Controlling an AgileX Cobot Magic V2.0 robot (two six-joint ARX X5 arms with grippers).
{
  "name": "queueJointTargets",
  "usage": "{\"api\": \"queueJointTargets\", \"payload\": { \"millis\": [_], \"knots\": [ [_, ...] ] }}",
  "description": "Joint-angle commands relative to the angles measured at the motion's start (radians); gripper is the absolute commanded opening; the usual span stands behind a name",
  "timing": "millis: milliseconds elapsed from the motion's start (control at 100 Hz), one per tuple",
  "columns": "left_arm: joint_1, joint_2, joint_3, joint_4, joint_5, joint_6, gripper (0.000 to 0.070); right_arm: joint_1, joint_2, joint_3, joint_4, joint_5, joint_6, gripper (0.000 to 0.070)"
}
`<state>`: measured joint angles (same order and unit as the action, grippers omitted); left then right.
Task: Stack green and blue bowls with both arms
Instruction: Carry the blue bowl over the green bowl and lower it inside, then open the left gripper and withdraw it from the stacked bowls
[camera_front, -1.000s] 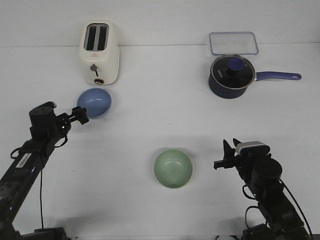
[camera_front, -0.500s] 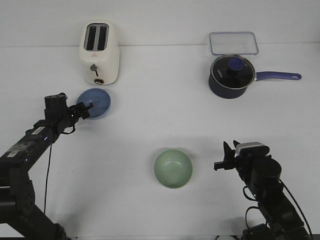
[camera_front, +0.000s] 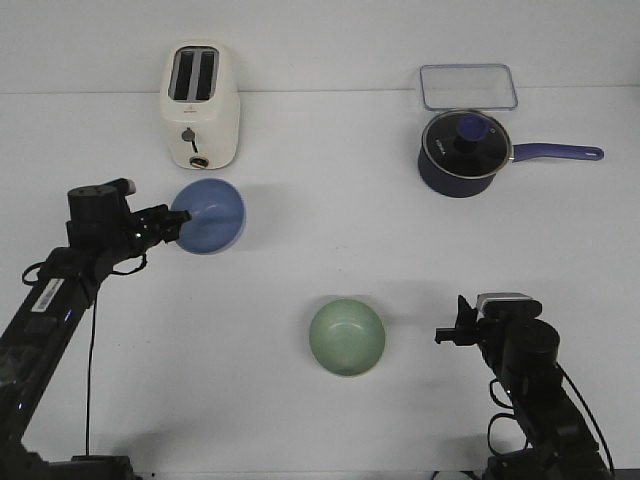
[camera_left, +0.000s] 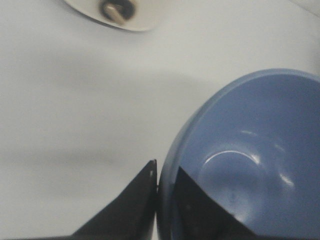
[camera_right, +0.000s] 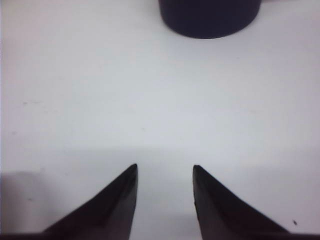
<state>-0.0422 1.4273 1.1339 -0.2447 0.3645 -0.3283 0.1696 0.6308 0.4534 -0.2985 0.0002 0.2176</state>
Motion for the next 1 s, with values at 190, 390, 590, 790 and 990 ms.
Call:
{"api": "queueJointTargets", "payload": {
  "millis": [190, 390, 590, 790, 990],
  "knots": [
    [-0.310, -0.068, -0.061, -0.016, 0.063, 0.056, 0.0013, 0.000, 0.006, 0.006, 0.016, -0.011, 0.013, 0.0224],
    [-0.540, -0.006, -0.062, 0.035, 0.035, 0.055, 0.0013, 0.000, 0.006, 0.006, 0.016, -0.012, 0.013, 0.0225],
    [-0.638, 0.081, -0.062, 0.047, 0.002, 0.060, 0.0013, 0.000, 0.006, 0.006, 0.016, -0.012, 0.013, 0.0225],
    [-0.672, 0.134, -0.062, 0.067, 0.002, 0.066, 0.0017, 0.000, 0.006, 0.006, 0.015, -0.012, 0.013, 0.0225],
    [-0.676, 0.125, -0.061, 0.067, 0.003, 0.077, 0.0379, 0.000, 0.006, 0.006, 0.018, -0.012, 0.010, 0.0225]
  ]
}}
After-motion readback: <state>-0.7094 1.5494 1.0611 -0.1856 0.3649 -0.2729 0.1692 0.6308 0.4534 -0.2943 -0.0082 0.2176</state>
